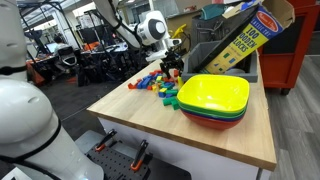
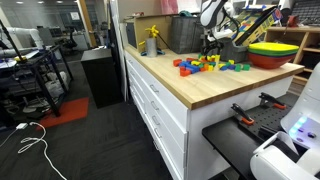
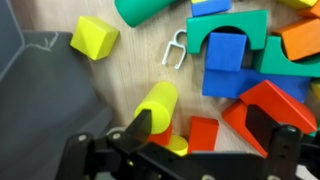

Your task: Pick up the yellow triangular block and move it to the left of the table, pick up the orange rectangular block and move it forward on the table, lay the yellow cylindrical block on the table

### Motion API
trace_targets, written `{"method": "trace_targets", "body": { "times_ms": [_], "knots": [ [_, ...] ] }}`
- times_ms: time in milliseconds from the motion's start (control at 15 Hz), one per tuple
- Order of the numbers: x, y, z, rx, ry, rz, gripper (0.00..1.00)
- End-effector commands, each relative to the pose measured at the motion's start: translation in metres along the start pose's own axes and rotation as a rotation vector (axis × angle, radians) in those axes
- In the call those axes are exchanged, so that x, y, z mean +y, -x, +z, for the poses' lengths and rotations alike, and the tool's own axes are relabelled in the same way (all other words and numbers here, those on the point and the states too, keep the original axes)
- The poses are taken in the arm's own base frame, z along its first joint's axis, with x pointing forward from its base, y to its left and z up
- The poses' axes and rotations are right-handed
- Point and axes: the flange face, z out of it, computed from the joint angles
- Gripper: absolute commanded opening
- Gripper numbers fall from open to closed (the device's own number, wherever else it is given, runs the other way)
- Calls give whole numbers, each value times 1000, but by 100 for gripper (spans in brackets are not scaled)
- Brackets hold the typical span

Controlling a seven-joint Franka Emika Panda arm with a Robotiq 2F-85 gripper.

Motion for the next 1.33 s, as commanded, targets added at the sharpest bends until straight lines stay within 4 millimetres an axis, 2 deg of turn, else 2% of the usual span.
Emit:
{"method": "trace_targets", "body": {
  "times_ms": [0,533,1000,1200,1267],
  "knots": [
    [-12,-5,-6,6,-81,-20,100],
    [-49,-1,-10,-3,-143,-105,100],
    [-43,2,14,-44,-107,-111,100],
    [-41,1,9,-33,-108,-114,100],
    [-40,2,-1,-20,-117,-115,100]
  ]
}}
